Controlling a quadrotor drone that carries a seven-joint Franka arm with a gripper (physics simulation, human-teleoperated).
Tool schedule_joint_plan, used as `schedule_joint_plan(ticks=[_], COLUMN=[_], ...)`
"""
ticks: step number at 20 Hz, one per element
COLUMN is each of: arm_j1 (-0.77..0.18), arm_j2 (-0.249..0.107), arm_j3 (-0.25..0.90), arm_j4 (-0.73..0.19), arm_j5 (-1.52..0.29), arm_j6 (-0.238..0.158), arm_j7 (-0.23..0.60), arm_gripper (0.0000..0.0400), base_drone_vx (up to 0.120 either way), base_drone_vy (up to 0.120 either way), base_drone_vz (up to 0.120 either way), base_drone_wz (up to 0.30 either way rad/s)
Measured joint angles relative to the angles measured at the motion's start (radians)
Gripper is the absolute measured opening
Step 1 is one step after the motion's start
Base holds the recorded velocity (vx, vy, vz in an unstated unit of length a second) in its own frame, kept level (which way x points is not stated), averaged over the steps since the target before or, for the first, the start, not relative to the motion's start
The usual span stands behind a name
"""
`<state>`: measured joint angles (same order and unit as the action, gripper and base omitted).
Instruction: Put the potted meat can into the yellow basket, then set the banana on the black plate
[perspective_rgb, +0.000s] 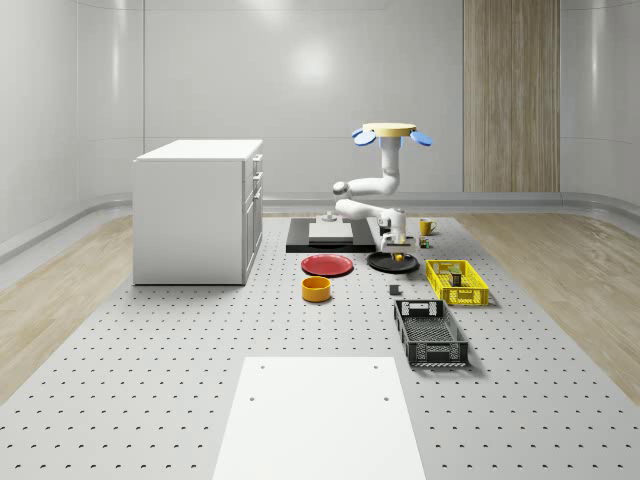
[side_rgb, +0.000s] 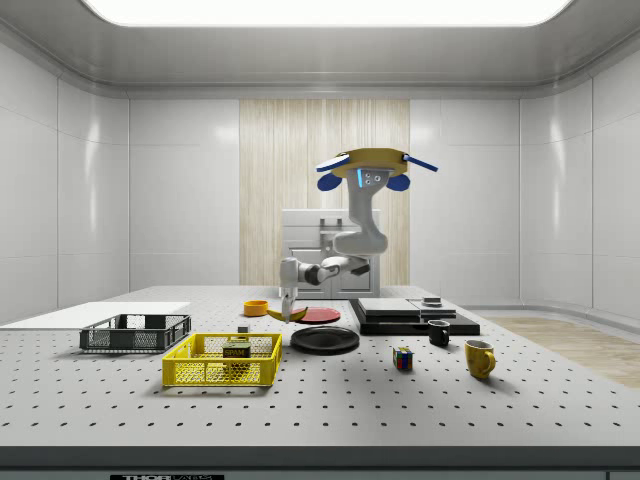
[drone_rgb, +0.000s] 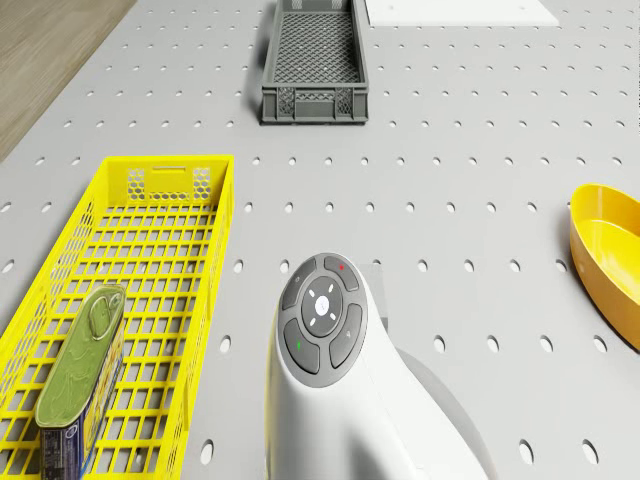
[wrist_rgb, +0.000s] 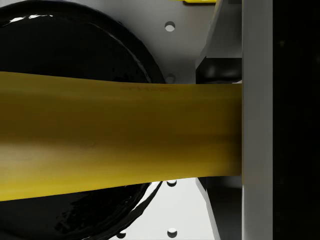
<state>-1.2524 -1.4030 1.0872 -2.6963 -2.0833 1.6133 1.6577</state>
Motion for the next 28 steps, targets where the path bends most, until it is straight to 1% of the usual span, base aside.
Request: schedule_joint_plan(ticks=[9, 12, 16, 18, 23, 28], arm_j1=[0.000, 0.000, 0.000, 0.000, -0.001, -0.006], arm_j2=[0.000, -0.001, -0.001, -0.001, -0.001, 0.001], arm_j3=[0.000, 0.000, 0.000, 0.000, 0.000, -0.023], arm_j4=[0.000, 0.000, 0.000, 0.000, 0.000, 0.013], arm_j5=[0.000, 0.000, 0.000, 0.000, 0.000, -0.021], arm_j6=[0.000, 0.000, 0.001, 0.001, 0.001, 0.015], arm_j7=[0.000, 0.000, 0.000, 0.000, 0.000, 0.000], arm_gripper=[0.0197, 0.0197, 0.0197, 0.0197, 0.0197, 0.0197], base_drone_vx=[-0.120, -0.120, -0.120, -0.120, -0.120, -0.016], base_drone_vy=[0.000, -0.120, 0.000, 0.080, 0.000, 0.000], base_drone_vz=[0.000, 0.000, 0.000, 0.000, 0.000, 0.000], base_drone_wz=[0.000, 0.000, 0.000, 0.000, 0.000, 0.000])
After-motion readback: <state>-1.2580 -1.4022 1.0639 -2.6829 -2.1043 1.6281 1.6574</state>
